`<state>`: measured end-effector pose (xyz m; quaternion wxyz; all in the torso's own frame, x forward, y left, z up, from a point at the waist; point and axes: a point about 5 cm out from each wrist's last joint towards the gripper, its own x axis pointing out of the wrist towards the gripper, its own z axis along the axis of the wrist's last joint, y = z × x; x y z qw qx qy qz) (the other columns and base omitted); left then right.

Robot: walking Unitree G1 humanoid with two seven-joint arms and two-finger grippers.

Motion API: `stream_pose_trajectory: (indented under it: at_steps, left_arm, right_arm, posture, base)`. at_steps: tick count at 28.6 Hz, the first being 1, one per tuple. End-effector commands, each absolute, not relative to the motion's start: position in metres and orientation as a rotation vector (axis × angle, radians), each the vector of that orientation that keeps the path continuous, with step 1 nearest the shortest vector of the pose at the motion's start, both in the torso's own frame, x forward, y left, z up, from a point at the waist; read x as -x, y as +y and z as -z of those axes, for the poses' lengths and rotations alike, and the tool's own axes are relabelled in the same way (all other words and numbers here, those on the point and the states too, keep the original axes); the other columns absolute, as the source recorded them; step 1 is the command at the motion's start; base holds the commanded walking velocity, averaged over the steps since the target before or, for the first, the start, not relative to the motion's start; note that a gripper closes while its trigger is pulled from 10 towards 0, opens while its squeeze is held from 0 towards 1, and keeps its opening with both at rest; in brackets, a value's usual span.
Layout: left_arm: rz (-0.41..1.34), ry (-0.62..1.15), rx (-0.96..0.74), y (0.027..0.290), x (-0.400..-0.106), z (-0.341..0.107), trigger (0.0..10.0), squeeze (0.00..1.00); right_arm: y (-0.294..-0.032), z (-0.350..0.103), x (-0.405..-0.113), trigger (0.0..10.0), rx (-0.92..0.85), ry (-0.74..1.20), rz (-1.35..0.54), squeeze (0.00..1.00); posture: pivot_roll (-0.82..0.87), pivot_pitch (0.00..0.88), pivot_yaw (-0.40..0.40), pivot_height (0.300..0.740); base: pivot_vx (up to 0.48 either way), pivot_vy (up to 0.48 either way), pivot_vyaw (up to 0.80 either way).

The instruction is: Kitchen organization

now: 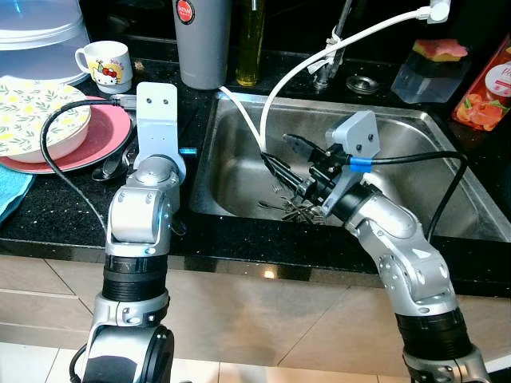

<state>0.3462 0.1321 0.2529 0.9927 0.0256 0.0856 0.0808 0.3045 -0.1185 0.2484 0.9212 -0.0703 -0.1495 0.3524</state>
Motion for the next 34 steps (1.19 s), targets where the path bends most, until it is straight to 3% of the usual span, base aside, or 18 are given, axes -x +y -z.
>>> stream_pose_trajectory:
  at_steps: [1,14,15,16,17,18,19,26,27,29,32,33,34]
  left_arm:
    - [-0.164,0.195,-0.041,0.13,-0.348,-0.249,10.0,0.0]
    - [-0.16,0.239,-0.027,0.131,-0.35,-0.238,10.0,0.0]
    - [-0.158,0.242,-0.027,0.131,-0.35,-0.237,8.6,0.0]
    - [-0.156,0.244,-0.028,0.13,-0.35,-0.236,6.1,0.0]
    - [-0.15,0.243,-0.028,0.129,-0.35,-0.236,4.2,0.0]
    - [-0.146,0.243,-0.028,0.129,-0.35,-0.236,4.2,0.0]
    - [-0.138,0.24,-0.03,0.127,-0.35,-0.236,2.3,0.0]
    - [-0.092,0.272,-0.041,0.116,-0.345,-0.227,1.8,0.0]
    - [-0.098,0.282,-0.04,0.116,-0.345,-0.225,1.3,0.0]
    - [-0.107,0.287,-0.042,0.118,-0.345,-0.224,1.3,0.0]
    - [-0.118,0.284,-0.045,0.121,-0.346,-0.224,0.4,0.0]
    - [-0.121,0.281,-0.044,0.122,-0.347,-0.225,0.5,0.0]
    - [-0.122,0.276,-0.042,0.123,-0.347,-0.226,1.7,0.0]
  right_arm:
    - [-0.118,-0.238,-0.304,10.0,0.164,-0.249,-0.739,0.0]
    - [-0.108,-0.238,-0.3,10.0,0.139,-0.247,-0.783,0.0]
    - [-0.107,-0.238,-0.299,10.0,0.138,-0.247,-0.784,0.0]
    - [-0.107,-0.237,-0.299,10.0,0.136,-0.248,-0.785,0.0]
    - [-0.106,-0.237,-0.299,10.0,0.135,-0.248,-0.785,0.0]
    - [-0.106,-0.237,-0.299,10.0,0.134,-0.248,-0.785,0.0]
    - [-0.106,-0.238,-0.299,10.0,0.133,-0.249,-0.784,0.0]
    - [-0.106,-0.24,-0.3,10.0,0.129,-0.259,-0.772,0.0]
    - [-0.106,-0.24,-0.3,10.0,0.128,-0.259,-0.77,0.0]
    - [-0.107,-0.24,-0.3,10.0,0.128,-0.259,-0.769,0.0]
    - [-0.107,-0.24,-0.3,10.0,0.127,-0.259,-0.768,0.0]
    - [-0.107,-0.24,-0.3,10.0,0.127,-0.26,-0.767,0.0]
    - [-0.107,-0.24,-0.3,10.0,0.126,-0.261,-0.767,0.0]
  posture:
    - [0.23,0.059,-0.051,0.74]
    - [0.23,0.064,-0.048,0.74]
    - [0.23,0.064,-0.048,0.74]
    - [0.23,0.064,-0.048,0.74]
    - [0.23,0.064,-0.048,0.74]
    - [0.23,0.064,-0.048,0.74]
    - [0.23,0.066,-0.048,0.74]
    - [0.23,0.068,-0.047,0.74]
    - [0.23,0.069,-0.048,0.74]
    - [0.23,0.07,-0.049,0.74]
    - [0.23,0.07,-0.049,0.74]
    - [0.23,0.07,-0.049,0.74]
    - [0.23,0.07,-0.049,0.74]
  base:
    - [0.0,0.0,0.0]
    - [0.0,0.0,0.0]
    - [0.0,0.0,0.0]
    - [0.0,0.0,0.0]
    - [0.0,0.0,0.0]
    - [0.0,0.0,0.0]
    - [0.0,0.0,0.0]
    - [0.0,0.0,0.0]
    - [0.0,0.0,0.0]
    - [0.0,0.0,0.0]
    - [0.0,0.0,0.0]
    - [0.0,0.0,0.0]
    - [0.0,0.0,0.0]
